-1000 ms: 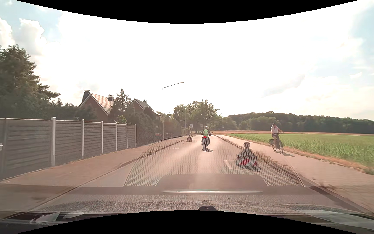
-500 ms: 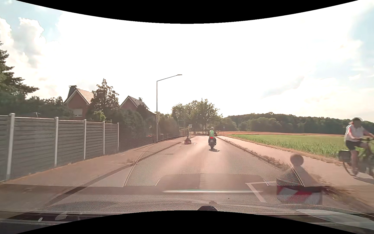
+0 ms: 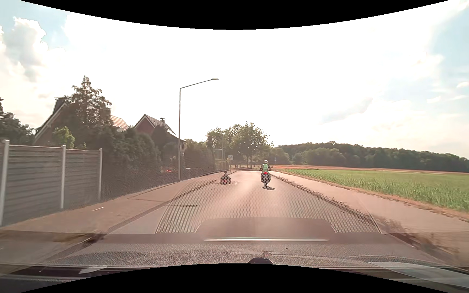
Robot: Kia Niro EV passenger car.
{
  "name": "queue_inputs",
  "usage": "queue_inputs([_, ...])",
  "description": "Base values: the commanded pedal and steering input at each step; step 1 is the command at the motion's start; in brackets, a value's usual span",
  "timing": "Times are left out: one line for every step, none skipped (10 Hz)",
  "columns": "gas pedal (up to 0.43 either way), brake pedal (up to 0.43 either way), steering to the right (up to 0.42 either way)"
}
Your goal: Follow the waypoints while adhering to traffic rules and regulations
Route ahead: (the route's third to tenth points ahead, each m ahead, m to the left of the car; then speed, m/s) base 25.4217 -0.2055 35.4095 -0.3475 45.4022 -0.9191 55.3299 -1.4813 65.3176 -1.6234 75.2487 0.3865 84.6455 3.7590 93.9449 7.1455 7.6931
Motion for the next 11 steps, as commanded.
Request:
queue_inputs([0.110,0.000,0.046])
queue_inputs([0.118,0.000,0.046])
queue_inputs([0.130,0.000,0.046])
queue_inputs([0.138,0.000,0.045])
queue_inputs([0.150,0.000,0.045])
queue_inputs([0.150,0.000,0.045])
queue_inputs([0.150,0.000,0.044])
queue_inputs([0.150,0.000,0.037])
queue_inputs([0.150,0.000,0.028])
queue_inputs([0.150,0.000,0.021])
queue_inputs([0.150,0.000,0.019])
